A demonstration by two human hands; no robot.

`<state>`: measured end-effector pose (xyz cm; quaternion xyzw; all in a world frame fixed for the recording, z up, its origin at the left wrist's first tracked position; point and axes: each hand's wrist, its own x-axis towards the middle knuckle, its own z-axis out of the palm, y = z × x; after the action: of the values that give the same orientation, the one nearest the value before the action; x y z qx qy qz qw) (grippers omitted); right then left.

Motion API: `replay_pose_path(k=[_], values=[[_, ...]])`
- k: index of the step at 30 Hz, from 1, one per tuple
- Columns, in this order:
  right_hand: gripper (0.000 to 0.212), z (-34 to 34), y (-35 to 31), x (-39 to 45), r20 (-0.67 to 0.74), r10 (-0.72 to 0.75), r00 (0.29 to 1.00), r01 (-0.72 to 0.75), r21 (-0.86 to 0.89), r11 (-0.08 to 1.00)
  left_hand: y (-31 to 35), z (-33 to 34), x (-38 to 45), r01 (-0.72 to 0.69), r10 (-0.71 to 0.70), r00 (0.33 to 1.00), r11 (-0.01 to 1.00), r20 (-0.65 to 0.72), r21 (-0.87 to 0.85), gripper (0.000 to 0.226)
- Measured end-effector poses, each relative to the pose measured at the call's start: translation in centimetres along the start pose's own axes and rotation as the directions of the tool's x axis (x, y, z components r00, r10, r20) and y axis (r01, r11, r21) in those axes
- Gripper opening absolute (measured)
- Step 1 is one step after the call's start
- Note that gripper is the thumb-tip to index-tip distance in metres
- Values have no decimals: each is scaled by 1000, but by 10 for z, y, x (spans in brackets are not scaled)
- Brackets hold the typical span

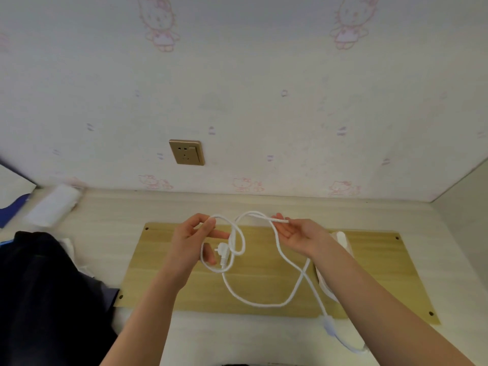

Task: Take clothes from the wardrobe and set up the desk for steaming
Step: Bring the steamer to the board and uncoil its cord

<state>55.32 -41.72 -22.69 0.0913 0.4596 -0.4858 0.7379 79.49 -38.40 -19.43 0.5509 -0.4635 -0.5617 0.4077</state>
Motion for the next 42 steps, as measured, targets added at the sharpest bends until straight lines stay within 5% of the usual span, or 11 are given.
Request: replay_pose_path(k=[6,10,16,21,24,29,35,39,42], values=[[19,33,-2,-25,117,-137,984,175,-435,883,-18,-11,2,81,-81,997,986,-6,143,21],[20,48,-3,-43,211,-226,951,306,-537,786,-23,-13,-1,167,-173,983,981,56,99,22],[24,57,-1,-62,358,-213,909,407,-654,638,-20,-11,-1,214,-200,914,977,354,-1,37],[27,53,12,-61,440,-178,880,468,-739,486,-3,14,22,305,-259,931,940,257,-156,40],[32,47,19,-58,500,-141,855,511,-763,396,5,27,38,382,-303,906,885,295,-266,49],[33,33,26,-55,528,-6,849,502,-805,317,16,39,56,549,-363,832,643,419,-534,54],[31,7,35,-41,524,81,848,486,-830,274,21,26,67,498,-346,867,567,359,-656,34],[27,-7,40,-27,466,83,881,450,-879,159,32,14,63,338,-283,941,790,184,-512,22],[22,-1,40,-14,379,80,922,344,-896,281,41,19,44,212,-157,967,934,201,-289,19]])
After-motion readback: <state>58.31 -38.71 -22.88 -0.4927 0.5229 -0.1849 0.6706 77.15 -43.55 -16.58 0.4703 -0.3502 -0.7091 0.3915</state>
